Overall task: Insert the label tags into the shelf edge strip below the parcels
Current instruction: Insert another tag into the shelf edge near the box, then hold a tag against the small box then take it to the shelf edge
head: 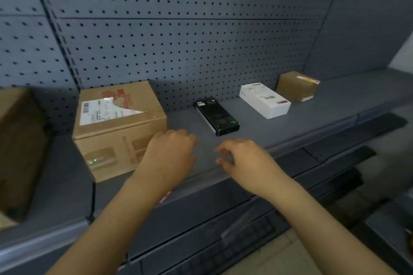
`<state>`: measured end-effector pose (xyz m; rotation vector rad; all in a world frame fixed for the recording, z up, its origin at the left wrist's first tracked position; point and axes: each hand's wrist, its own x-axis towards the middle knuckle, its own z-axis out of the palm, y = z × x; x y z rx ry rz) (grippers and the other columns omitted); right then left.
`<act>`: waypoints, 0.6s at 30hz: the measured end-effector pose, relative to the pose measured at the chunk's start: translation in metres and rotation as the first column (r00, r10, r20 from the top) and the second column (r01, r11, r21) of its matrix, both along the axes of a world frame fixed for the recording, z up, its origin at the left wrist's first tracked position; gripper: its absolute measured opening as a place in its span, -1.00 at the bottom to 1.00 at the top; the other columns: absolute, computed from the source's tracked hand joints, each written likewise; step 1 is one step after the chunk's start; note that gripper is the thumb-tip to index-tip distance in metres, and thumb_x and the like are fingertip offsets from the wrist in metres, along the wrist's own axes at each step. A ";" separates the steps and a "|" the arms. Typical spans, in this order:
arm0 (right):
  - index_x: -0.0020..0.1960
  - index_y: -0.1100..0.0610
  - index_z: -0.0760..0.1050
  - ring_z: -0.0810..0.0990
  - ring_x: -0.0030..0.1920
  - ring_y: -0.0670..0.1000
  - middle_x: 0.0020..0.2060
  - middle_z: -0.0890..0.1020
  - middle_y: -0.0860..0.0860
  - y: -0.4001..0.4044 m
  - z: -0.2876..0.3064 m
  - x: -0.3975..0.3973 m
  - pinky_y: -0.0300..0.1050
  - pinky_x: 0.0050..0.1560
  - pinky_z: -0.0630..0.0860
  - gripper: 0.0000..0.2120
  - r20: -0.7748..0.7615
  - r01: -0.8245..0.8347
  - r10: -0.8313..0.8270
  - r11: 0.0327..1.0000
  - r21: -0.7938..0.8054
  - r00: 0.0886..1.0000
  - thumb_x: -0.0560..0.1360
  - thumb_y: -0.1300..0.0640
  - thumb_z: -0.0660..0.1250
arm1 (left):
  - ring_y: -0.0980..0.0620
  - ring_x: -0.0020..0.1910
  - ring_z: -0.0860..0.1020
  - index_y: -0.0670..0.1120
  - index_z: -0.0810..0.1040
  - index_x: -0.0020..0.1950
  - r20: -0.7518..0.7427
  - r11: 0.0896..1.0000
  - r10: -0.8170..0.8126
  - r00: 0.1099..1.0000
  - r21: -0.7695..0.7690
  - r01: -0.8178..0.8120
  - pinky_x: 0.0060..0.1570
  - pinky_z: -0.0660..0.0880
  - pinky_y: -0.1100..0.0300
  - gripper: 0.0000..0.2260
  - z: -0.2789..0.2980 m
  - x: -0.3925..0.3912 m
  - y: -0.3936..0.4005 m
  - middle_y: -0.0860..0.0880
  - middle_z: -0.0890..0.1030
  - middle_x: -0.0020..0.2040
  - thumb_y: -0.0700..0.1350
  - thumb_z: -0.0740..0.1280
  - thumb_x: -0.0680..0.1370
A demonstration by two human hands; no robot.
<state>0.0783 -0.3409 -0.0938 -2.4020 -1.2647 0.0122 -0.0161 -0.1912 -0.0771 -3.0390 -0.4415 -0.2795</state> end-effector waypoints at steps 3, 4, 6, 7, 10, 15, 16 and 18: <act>0.23 0.04 0.50 0.55 0.13 0.07 0.16 0.60 0.04 -0.026 0.001 0.018 0.00 0.11 0.52 -0.72 -0.009 0.085 -0.085 0.996 -0.007 0.996 0.53 0.05 0.30 | -0.10 0.16 0.49 0.00 0.46 0.21 -0.010 0.997 -0.079 0.997 0.005 0.079 0.09 0.41 0.05 -0.73 0.001 0.027 -0.016 -0.05 0.54 0.17 -0.02 0.27 0.53; 0.23 0.04 0.50 0.55 0.12 0.06 0.16 0.60 0.04 -0.034 0.001 0.025 -0.01 0.10 0.52 -0.72 -0.009 0.108 -0.108 0.994 -0.005 0.994 0.53 0.05 0.30 | -0.10 0.16 0.49 0.00 0.46 0.21 -0.005 0.995 -0.101 0.995 0.000 0.101 0.10 0.41 0.04 -0.73 0.002 0.037 -0.023 -0.05 0.54 0.17 -0.02 0.27 0.53; 0.23 0.04 0.50 0.55 0.10 0.05 0.16 0.60 0.03 -0.052 0.002 0.041 -0.03 0.09 0.52 -0.72 -0.005 0.151 -0.151 0.989 0.001 0.989 0.53 0.04 0.30 | -0.08 0.15 0.50 0.00 0.46 0.21 0.008 0.990 -0.140 0.990 0.000 0.140 0.10 0.41 0.05 -0.74 0.003 0.059 -0.038 -0.04 0.55 0.16 -0.03 0.27 0.53; 0.23 0.04 0.49 0.55 0.11 0.05 0.15 0.60 0.03 -0.060 0.003 0.051 -0.03 0.10 0.52 -0.72 -0.001 0.170 -0.170 0.985 0.002 0.985 0.53 0.04 0.30 | -0.08 0.13 0.50 0.00 0.47 0.20 0.018 0.987 -0.160 0.987 0.003 0.160 0.08 0.41 0.06 -0.75 0.002 0.072 -0.045 -0.03 0.55 0.15 -0.03 0.28 0.53; 0.22 0.05 0.50 0.55 0.09 0.06 0.14 0.60 0.03 -0.087 0.003 0.085 -0.03 0.09 0.52 -0.72 0.012 0.218 -0.218 0.976 0.000 0.976 0.52 0.05 0.30 | -0.07 0.12 0.51 0.00 0.47 0.19 0.024 0.979 -0.205 0.978 -0.007 0.205 0.07 0.41 0.08 -0.76 0.002 0.113 -0.071 -0.03 0.56 0.14 -0.02 0.27 0.53; 0.22 0.05 0.50 0.56 0.06 0.08 0.14 0.60 0.04 -0.128 0.005 0.154 0.00 0.07 0.53 -0.72 0.024 0.243 -0.242 0.970 -0.018 0.970 0.52 0.05 0.30 | -0.06 0.10 0.54 0.03 0.46 0.22 0.017 0.973 -0.228 0.974 -0.041 0.228 0.09 0.44 0.07 -0.73 0.001 0.189 -0.115 -0.01 0.58 0.14 -0.01 0.28 0.52; 0.23 0.05 0.49 0.56 0.06 0.08 0.14 0.59 0.05 -0.135 0.007 0.168 0.00 0.06 0.53 -0.71 0.026 0.243 -0.242 0.970 -0.022 0.970 0.52 0.04 0.30 | -0.06 0.09 0.55 0.04 0.47 0.21 0.015 0.974 -0.222 0.975 -0.041 0.222 0.07 0.45 0.07 -0.73 0.002 0.204 -0.122 -0.01 0.58 0.14 -0.01 0.28 0.52; 0.23 0.05 0.49 0.55 0.08 0.09 0.14 0.59 0.06 -0.144 0.010 0.195 0.01 0.06 0.54 -0.71 0.031 0.240 -0.239 0.971 -0.023 0.971 0.53 0.04 0.29 | -0.07 0.09 0.55 0.06 0.46 0.22 0.020 0.978 -0.204 0.979 -0.041 0.205 0.03 0.46 0.09 -0.74 0.005 0.229 -0.134 0.00 0.58 0.16 -0.01 0.28 0.52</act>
